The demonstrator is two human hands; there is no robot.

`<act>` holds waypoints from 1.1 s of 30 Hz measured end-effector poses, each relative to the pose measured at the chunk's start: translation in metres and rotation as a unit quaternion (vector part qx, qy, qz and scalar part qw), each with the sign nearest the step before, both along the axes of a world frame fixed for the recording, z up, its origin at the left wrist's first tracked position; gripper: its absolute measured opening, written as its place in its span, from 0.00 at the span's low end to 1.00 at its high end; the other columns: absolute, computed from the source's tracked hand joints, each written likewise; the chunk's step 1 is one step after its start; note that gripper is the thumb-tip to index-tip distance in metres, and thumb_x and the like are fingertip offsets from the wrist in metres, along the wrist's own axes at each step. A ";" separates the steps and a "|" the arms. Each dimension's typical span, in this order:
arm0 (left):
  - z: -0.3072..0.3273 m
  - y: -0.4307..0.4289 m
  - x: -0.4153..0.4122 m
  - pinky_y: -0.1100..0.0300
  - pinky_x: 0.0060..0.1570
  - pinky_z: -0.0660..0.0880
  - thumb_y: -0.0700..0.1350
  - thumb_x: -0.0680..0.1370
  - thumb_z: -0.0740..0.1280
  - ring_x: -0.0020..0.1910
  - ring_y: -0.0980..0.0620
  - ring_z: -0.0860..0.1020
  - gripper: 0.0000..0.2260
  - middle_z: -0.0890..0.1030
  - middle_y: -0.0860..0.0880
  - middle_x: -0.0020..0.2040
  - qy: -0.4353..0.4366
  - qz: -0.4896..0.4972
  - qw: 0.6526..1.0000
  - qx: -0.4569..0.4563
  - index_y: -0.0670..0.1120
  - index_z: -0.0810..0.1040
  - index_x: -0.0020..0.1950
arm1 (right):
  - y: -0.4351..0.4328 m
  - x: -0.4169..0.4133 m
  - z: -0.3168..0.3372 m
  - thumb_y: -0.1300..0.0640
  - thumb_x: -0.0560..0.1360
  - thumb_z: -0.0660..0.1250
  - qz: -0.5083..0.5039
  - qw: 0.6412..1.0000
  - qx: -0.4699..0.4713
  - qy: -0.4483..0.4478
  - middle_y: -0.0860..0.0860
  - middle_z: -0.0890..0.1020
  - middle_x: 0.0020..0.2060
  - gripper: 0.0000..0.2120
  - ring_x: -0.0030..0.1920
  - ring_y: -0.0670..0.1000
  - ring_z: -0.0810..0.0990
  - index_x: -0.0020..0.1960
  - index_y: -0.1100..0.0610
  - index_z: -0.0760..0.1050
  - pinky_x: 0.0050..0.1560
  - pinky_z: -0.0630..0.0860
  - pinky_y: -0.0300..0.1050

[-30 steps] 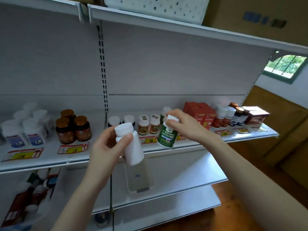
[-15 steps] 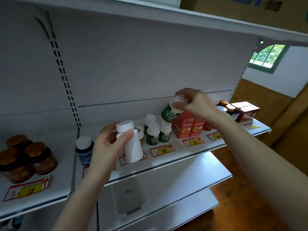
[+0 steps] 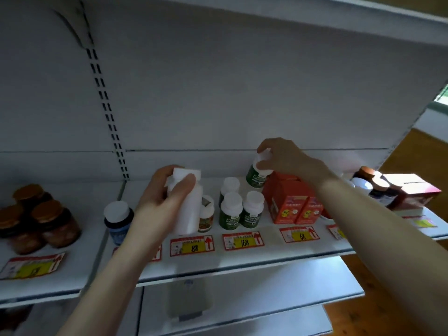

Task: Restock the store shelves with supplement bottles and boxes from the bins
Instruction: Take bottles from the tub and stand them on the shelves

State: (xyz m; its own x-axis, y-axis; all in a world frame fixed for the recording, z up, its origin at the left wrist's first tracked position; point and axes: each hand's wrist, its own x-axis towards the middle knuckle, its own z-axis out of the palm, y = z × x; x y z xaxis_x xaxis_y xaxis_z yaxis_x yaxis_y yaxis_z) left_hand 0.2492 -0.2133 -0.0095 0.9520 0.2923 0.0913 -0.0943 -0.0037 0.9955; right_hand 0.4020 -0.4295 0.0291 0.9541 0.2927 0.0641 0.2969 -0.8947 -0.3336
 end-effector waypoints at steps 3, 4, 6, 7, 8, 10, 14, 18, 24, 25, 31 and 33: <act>0.001 -0.008 0.003 0.56 0.40 0.75 0.51 0.78 0.60 0.45 0.57 0.76 0.06 0.75 0.59 0.46 0.018 0.013 0.999 -0.025 0.56 0.72 0.54 | 0.002 0.013 -0.014 0.54 0.73 0.69 0.027 0.999 -0.022 0.041 0.56 0.72 0.63 0.21 0.63 0.55 0.70 0.63 0.58 0.71 0.56 0.67 0.42; 0.001 -0.011 0.003 0.58 0.38 0.74 0.51 0.79 0.59 0.44 0.57 0.76 0.05 0.75 0.58 0.46 0.027 0.018 0.999 -0.038 0.57 0.72 0.53 | 0.003 0.016 -0.019 0.53 0.73 0.68 0.035 0.998 -0.031 0.051 0.56 0.72 0.64 0.21 0.63 0.54 0.70 0.64 0.58 0.71 0.57 0.67 0.42; 0.001 -0.013 0.002 0.57 0.38 0.72 0.53 0.78 0.60 0.45 0.52 0.77 0.07 0.77 0.52 0.48 0.046 0.017 0.997 -0.066 0.54 0.72 0.55 | 0.006 0.021 -0.026 0.52 0.74 0.67 0.051 0.995 -0.051 0.072 0.56 0.71 0.66 0.22 0.64 0.54 0.69 0.65 0.58 0.70 0.58 0.65 0.41; 0.002 -0.014 0.003 0.56 0.38 0.73 0.54 0.76 0.63 0.46 0.49 0.77 0.10 0.78 0.48 0.49 0.054 0.015 0.995 -0.078 0.54 0.72 0.55 | 0.008 0.023 -0.029 0.52 0.74 0.67 0.059 0.993 -0.060 0.082 0.55 0.70 0.66 0.22 0.64 0.54 0.69 0.65 0.58 0.69 0.58 0.65 0.40; 0.003 -0.014 0.003 0.54 0.39 0.73 0.54 0.72 0.63 0.47 0.46 0.77 0.12 0.78 0.46 0.50 0.061 0.015 0.994 -0.086 0.54 0.73 0.54 | 0.010 0.024 -0.032 0.52 0.75 0.66 0.065 0.991 -0.069 0.093 0.55 0.70 0.66 0.22 0.64 0.54 0.69 0.66 0.58 0.69 0.58 0.66 0.40; 0.003 -0.012 0.004 0.47 0.46 0.75 0.50 0.71 0.62 0.52 0.40 0.76 0.16 0.78 0.40 0.55 0.061 0.016 0.995 -0.077 0.50 0.74 0.58 | 0.014 0.026 -0.037 0.52 0.75 0.66 0.074 0.988 -0.086 0.102 0.55 0.69 0.66 0.22 0.64 0.54 0.69 0.66 0.58 0.68 0.58 0.67 0.41; -0.003 -0.012 -0.004 0.46 0.46 0.74 0.52 0.67 0.59 0.52 0.40 0.77 0.20 0.79 0.42 0.53 0.049 0.029 0.996 -0.064 0.51 0.74 0.57 | 0.018 0.027 -0.042 0.54 0.74 0.66 0.078 0.987 -0.099 0.102 0.57 0.72 0.63 0.21 0.61 0.56 0.71 0.64 0.62 0.70 0.57 0.69 0.44; -0.007 -0.015 -0.009 0.57 0.39 0.75 0.48 0.72 0.69 0.46 0.48 0.81 0.08 0.83 0.48 0.44 0.038 0.048 0.996 -0.067 0.51 0.77 0.50 | 0.019 0.027 -0.045 0.55 0.73 0.68 0.079 0.987 -0.095 0.102 0.62 0.74 0.61 0.22 0.60 0.58 0.73 0.61 0.67 0.71 0.58 0.71 0.48; -0.008 -0.015 -0.007 0.52 0.44 0.78 0.50 0.62 0.77 0.46 0.48 0.82 0.21 0.83 0.46 0.47 0.031 0.052 0.996 -0.070 0.50 0.78 0.53 | 0.019 0.027 -0.051 0.52 0.73 0.68 0.092 0.985 -0.084 0.117 0.56 0.72 0.63 0.24 0.61 0.54 0.71 0.65 0.61 0.69 0.54 0.69 0.42; -0.009 -0.015 -0.007 0.51 0.45 0.78 0.50 0.62 0.76 0.46 0.47 0.82 0.21 0.82 0.45 0.48 0.028 0.057 0.995 -0.072 0.50 0.78 0.53 | 0.018 0.027 -0.052 0.52 0.73 0.68 0.093 0.985 -0.081 0.118 0.57 0.72 0.63 0.24 0.62 0.55 0.71 0.65 0.61 0.68 0.55 0.69 0.42; -0.004 -0.017 -0.002 0.51 0.40 0.77 0.53 0.60 0.70 0.45 0.46 0.81 0.27 0.81 0.45 0.48 0.042 0.053 0.993 -0.097 0.48 0.74 0.57 | 0.017 0.023 -0.043 0.50 0.76 0.64 0.104 0.984 -0.109 0.091 0.56 0.69 0.67 0.23 0.65 0.55 0.68 0.67 0.61 0.67 0.59 0.66 0.41; 0.000 -0.018 0.002 0.55 0.36 0.76 0.54 0.60 0.70 0.43 0.47 0.81 0.28 0.81 0.45 0.47 0.054 0.042 0.992 -0.110 0.47 0.72 0.59 | 0.021 0.017 -0.032 0.51 0.76 0.64 0.104 0.992 -0.054 0.036 0.56 0.72 0.64 0.21 0.62 0.54 0.71 0.65 0.60 0.69 0.56 0.66 0.40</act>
State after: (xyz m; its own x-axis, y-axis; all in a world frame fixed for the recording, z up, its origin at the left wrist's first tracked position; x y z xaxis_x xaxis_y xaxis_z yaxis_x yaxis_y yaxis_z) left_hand 0.2511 -0.2315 -0.0095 0.9245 0.3715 -0.0853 0.0050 0.2118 0.9773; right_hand 0.4193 -0.4083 -0.0029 0.8736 0.4846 -0.0454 0.4570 -0.8487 -0.2661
